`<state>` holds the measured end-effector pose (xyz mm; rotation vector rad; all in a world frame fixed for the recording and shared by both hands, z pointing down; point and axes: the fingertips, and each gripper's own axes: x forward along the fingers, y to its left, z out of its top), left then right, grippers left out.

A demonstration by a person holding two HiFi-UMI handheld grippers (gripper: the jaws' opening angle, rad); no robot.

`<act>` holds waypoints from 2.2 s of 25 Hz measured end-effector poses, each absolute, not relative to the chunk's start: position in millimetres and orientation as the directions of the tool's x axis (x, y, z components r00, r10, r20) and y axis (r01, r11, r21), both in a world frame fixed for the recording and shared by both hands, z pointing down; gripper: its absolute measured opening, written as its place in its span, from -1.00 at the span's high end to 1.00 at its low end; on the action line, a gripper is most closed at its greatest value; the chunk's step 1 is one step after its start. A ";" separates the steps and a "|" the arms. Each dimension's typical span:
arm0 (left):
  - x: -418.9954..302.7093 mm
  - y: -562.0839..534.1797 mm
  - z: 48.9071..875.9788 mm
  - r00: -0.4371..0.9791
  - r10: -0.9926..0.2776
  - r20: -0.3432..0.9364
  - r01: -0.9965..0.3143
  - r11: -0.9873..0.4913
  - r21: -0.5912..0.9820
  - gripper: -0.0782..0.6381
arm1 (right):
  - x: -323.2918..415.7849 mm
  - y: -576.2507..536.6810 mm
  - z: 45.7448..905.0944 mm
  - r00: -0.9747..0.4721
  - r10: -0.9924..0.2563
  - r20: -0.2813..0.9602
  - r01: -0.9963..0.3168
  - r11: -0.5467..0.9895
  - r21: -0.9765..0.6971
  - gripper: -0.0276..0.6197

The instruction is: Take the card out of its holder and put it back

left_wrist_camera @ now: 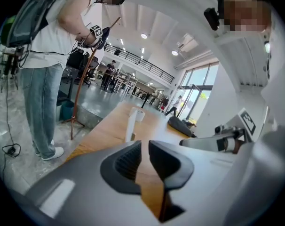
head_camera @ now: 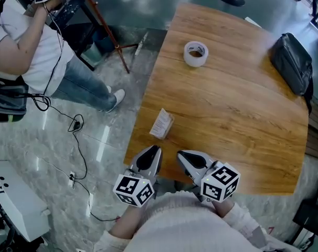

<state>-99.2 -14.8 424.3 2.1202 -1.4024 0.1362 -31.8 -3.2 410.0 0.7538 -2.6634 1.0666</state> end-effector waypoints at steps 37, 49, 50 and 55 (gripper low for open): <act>-113.5 -68.6 439.1 0.322 -0.900 0.295 -0.928 -0.238 0.287 0.59 | -14.4 -16.1 459.8 -0.842 -0.364 0.397 -0.537 0.513 -0.669 0.93; -110.4 -68.2 437.4 0.328 -0.901 0.286 -0.930 -0.254 0.266 0.72 | -18.5 -14.4 459.0 -0.848 -0.348 0.400 -0.530 0.521 -0.669 0.93; -109.7 -68.1 437.3 0.329 -0.901 0.285 -0.931 -0.258 0.259 0.72 | -18.2 -14.5 458.9 -0.847 -0.350 0.400 -0.530 0.521 -0.669 0.93; -108.9 -68.8 436.2 0.328 -0.901 0.284 -0.933 -0.263 0.244 0.73 | -17.3 -15.7 457.3 -0.847 -0.351 0.400 -0.532 0.522 -0.667 0.93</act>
